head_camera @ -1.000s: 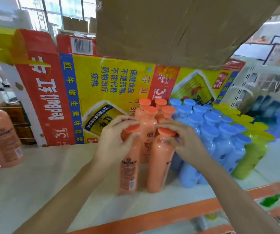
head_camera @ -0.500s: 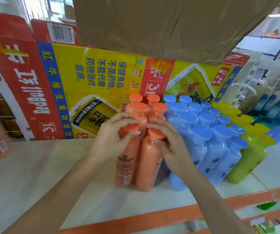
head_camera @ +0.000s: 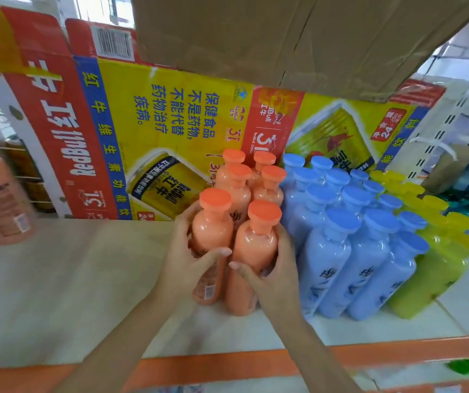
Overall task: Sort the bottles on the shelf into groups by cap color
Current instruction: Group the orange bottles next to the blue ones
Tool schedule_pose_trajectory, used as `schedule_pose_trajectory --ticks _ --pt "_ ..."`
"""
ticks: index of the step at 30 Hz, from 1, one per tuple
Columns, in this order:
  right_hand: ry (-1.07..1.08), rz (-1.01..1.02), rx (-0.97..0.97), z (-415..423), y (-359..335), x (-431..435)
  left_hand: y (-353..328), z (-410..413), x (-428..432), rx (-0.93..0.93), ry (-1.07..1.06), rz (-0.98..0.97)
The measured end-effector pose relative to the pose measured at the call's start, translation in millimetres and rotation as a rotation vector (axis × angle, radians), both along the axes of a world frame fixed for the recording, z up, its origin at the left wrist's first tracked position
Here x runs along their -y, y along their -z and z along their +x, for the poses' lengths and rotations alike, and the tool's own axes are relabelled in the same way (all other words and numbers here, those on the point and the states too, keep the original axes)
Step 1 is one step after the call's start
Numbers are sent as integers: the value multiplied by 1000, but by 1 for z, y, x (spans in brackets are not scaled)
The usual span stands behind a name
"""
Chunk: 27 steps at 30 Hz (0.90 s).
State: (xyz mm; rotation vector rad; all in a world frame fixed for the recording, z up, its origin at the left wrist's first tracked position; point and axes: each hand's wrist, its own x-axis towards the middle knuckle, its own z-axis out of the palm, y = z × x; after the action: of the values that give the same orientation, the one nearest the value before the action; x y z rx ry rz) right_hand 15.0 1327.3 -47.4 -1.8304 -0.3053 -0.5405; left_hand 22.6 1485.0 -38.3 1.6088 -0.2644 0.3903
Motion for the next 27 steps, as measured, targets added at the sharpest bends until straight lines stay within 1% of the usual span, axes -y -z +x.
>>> schedule_pose_trajectory --ticks 1,3,6,10,14,22,27 --pt "10 12 9 -1 2 0 6 -3 2 -34 12 -55" --pt "6 33 18 -2 4 -1 17 -6 3 -87 -12 -90" --pt "-54 94 9 2 8 2 31 -6 1 -129 -109 -20" --pt "-148 170 -24 6 9 8 34 -3 3 -139 -175 -1" --pt "-202 206 -97 10 10 10 34 -2 3 -138 -177 -15" --pt "-342 216 -165 19 10 20 27 -10 -10 -137 -67 -64" --pt "-290 220 -171 16 19 14 31 -16 -10 -135 -86 -11"
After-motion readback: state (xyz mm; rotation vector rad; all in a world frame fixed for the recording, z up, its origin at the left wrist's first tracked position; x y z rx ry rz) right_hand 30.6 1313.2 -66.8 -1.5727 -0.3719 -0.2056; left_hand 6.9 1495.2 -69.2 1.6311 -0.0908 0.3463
